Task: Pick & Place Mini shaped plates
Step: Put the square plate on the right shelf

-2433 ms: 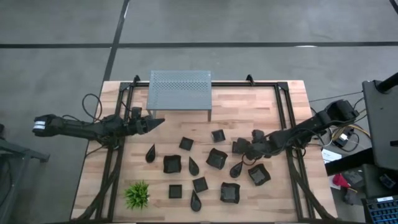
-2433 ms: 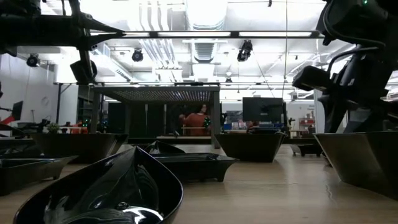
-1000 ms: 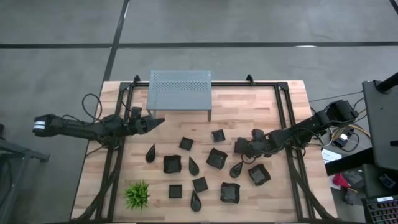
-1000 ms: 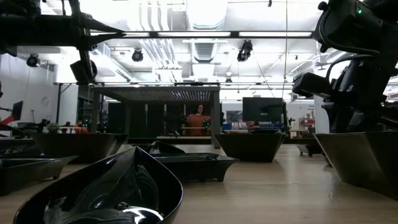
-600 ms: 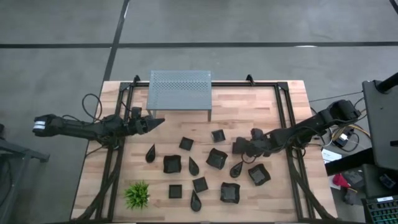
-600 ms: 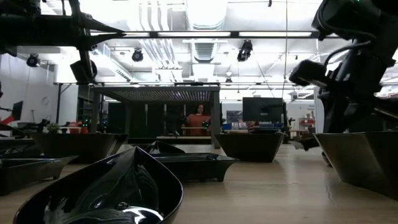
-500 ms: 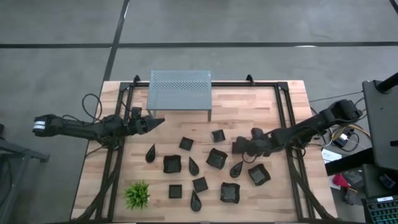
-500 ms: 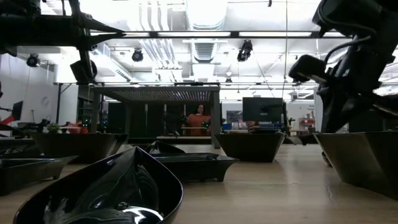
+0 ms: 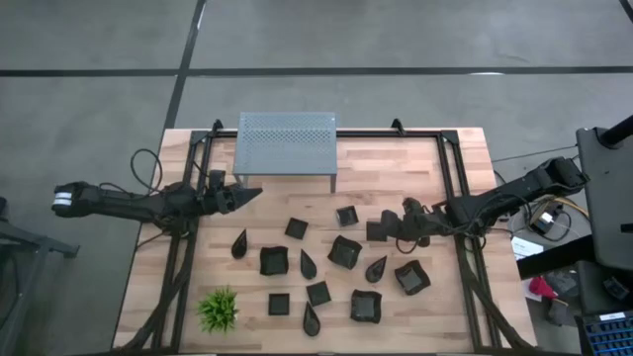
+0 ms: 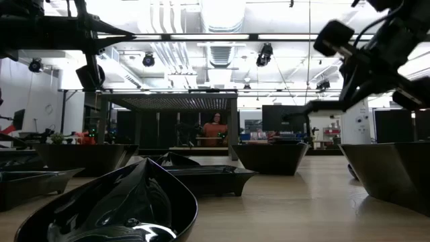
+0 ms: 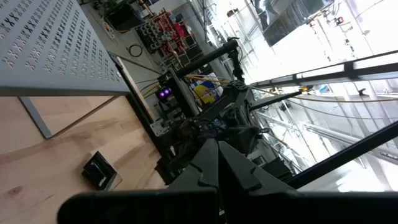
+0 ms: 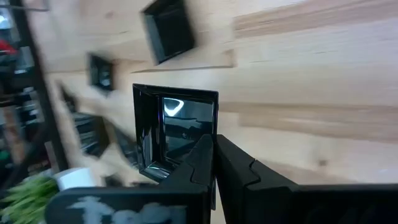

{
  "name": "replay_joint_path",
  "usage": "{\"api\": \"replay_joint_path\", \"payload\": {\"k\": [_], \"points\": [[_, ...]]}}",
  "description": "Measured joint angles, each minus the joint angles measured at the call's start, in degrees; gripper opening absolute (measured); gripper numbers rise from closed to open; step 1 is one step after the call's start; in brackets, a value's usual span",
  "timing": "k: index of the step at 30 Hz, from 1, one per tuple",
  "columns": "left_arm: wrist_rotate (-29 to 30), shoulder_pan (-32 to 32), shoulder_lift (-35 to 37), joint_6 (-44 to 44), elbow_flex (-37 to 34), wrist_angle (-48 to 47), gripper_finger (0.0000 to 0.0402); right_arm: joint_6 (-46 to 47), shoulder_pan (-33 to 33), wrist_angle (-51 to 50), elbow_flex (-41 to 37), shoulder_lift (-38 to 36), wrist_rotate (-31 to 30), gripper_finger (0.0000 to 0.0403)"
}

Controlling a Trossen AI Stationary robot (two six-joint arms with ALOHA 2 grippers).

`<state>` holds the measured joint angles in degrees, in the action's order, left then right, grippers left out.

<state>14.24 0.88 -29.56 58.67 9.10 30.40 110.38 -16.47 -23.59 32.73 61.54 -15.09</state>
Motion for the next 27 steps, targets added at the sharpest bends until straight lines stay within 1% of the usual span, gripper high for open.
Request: {"api": "replay_joint_path", "payload": {"k": [6,8,14,19,23,27], "points": [[0.0,0.0,0.0,0.0,0.0,0.0,0.0,-1.5,0.3,-1.3,3.8,-1.0,-2.2,0.0008],[0.0,0.0,0.0,0.0,0.0,0.0,0.0,-1.9,0.5,-3.6,5.8,-1.0,-2.9,0.0008],[0.0,0.0,0.0,0.0,0.0,0.0,0.0,-6.9,3.1,-11.3,13.0,-1.0,-3.1,0.0008],[0.0,0.0,0.0,0.0,0.0,0.0,0.0,-11.5,7.3,-17.3,19.2,-0.6,-3.1,0.0008],[0.0,0.0,0.0,0.0,0.0,0.0,0.0,-16.3,12.0,-20.2,23.1,0.1,-3.1,0.0008],[0.0,0.0,0.0,0.0,0.0,0.0,0.0,-21.6,16.8,-20.4,26.4,1.3,-2.6,0.0008]]}}
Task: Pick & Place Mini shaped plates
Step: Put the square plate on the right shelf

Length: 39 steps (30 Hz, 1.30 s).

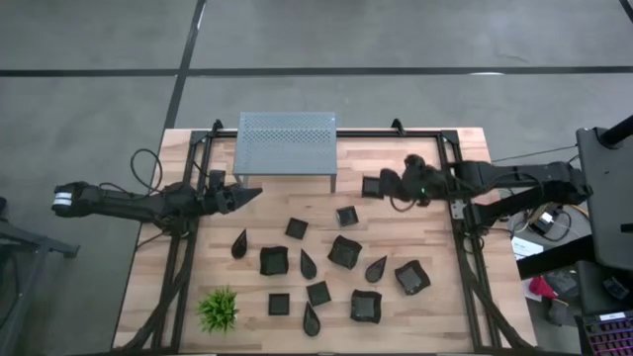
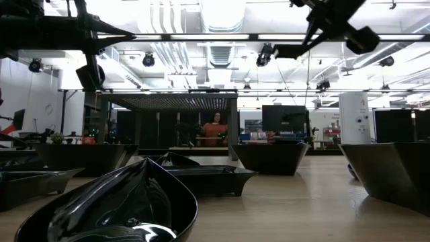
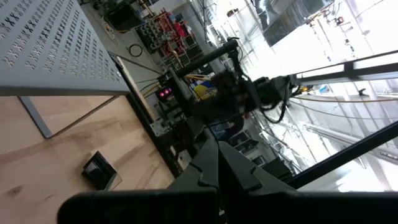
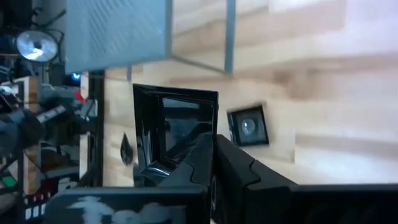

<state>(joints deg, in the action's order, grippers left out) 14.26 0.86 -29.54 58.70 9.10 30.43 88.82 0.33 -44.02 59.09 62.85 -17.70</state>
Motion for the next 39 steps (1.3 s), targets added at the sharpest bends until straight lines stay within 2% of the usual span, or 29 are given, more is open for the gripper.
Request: {"api": "replay_joint_path", "payload": {"k": [11,18,23,29,39], "points": [[0.0,0.0,0.0,0.0,0.0,0.0,0.0,-15.3,12.7,0.2,10.8,10.1,8.3,0.0008],[0.0,0.0,0.0,0.0,0.0,0.0,0.0,-21.4,18.9,2.9,16.5,18.1,12.7,0.0008],[0.0,0.0,0.0,0.0,0.0,0.0,0.0,-23.3,22.2,6.1,20.3,23.9,16.7,0.0008],[0.0,0.0,0.0,0.0,0.0,0.0,0.0,-24.4,24.7,6.4,23.9,29.9,18.0,0.0008],[0.0,0.0,0.0,0.0,0.0,0.0,0.0,-24.5,28.1,8.2,27.3,35.7,22.5,0.0008]]}}
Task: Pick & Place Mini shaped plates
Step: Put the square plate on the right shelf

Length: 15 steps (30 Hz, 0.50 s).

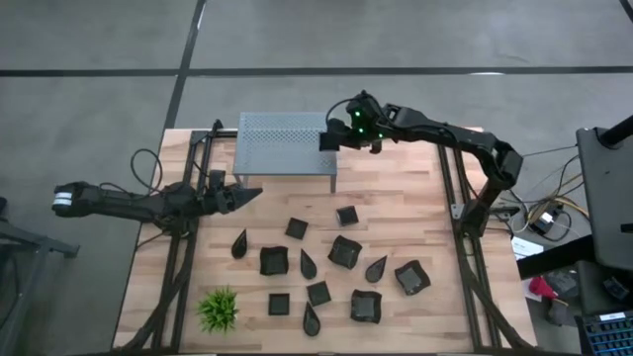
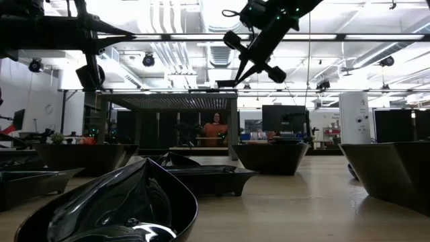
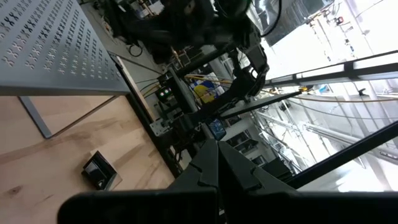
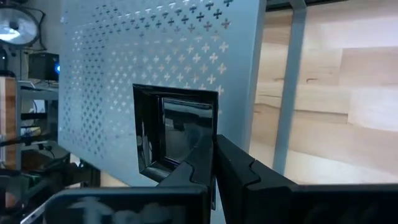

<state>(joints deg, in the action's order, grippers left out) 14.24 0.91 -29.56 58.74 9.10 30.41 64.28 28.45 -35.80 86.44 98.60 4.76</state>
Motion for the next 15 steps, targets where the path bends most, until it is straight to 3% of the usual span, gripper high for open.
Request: {"api": "replay_joint_path", "payload": {"k": [15], "points": [[0.0,0.0,0.0,0.0,0.0,0.0,0.0,0.0,1.2,4.7,0.4,2.1,0.4,0.0008]]}}
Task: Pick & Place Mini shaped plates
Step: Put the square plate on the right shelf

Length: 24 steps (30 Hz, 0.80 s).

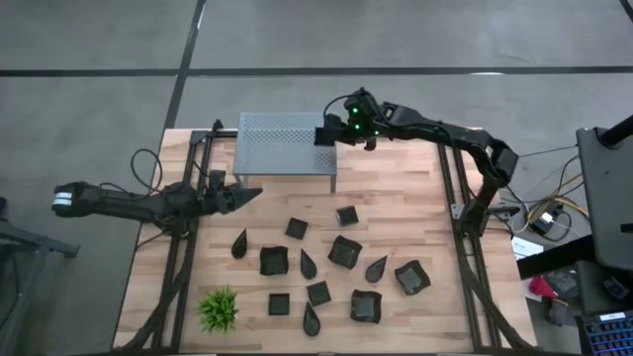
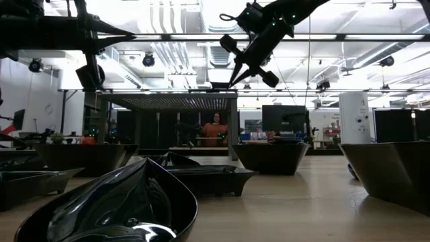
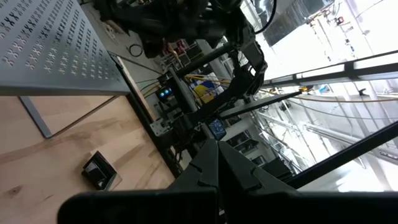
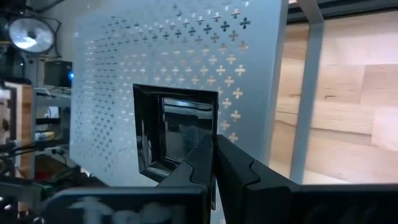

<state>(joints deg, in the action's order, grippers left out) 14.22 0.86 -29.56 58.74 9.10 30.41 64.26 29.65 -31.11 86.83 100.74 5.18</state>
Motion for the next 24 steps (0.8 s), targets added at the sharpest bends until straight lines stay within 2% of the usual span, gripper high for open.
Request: {"api": "replay_joint_path", "payload": {"k": [24], "points": [[0.0,0.0,0.0,0.0,0.0,0.0,0.0,-0.4,0.6,1.8,0.1,1.8,0.9,0.0008]]}}
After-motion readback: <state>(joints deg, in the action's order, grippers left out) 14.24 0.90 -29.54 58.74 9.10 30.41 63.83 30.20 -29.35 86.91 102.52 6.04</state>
